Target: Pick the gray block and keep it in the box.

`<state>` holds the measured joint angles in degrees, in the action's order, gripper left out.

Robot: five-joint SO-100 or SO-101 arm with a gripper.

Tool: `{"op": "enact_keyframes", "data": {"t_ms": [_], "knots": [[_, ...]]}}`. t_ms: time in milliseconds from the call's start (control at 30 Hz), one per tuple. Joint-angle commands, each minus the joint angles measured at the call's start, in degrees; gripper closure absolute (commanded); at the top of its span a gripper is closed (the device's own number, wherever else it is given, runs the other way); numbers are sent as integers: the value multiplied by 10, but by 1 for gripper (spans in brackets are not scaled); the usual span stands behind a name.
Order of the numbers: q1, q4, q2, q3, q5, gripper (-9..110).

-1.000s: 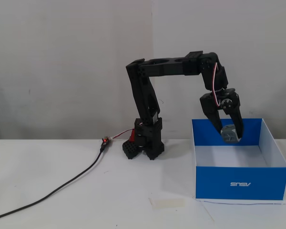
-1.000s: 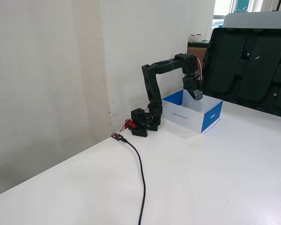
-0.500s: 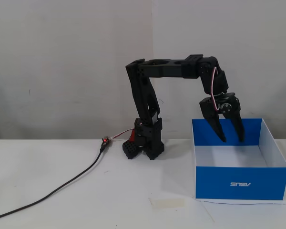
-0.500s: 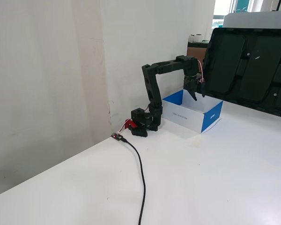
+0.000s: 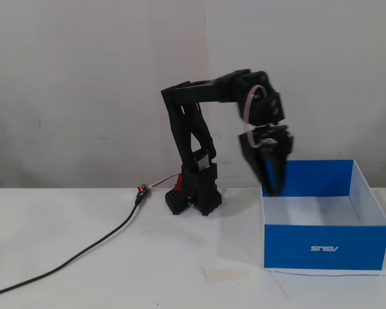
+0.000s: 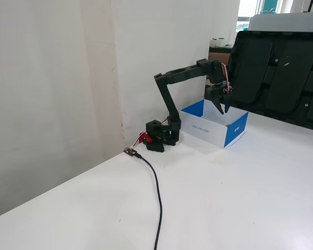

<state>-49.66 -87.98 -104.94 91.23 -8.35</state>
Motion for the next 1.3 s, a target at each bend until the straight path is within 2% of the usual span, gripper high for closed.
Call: {"op": "enact_keyframes", "data": {"t_ms": [0, 333, 500, 667, 967, 1267], "knots": [[129, -8, -48, -17, 22, 101], [414, 52, -67, 71, 47, 101], [495, 131, -109, 163, 49, 101], [519, 212, -186, 287, 43, 101], [503, 326, -352, 497, 34, 101], [493, 350, -401, 582, 39, 101]]}}
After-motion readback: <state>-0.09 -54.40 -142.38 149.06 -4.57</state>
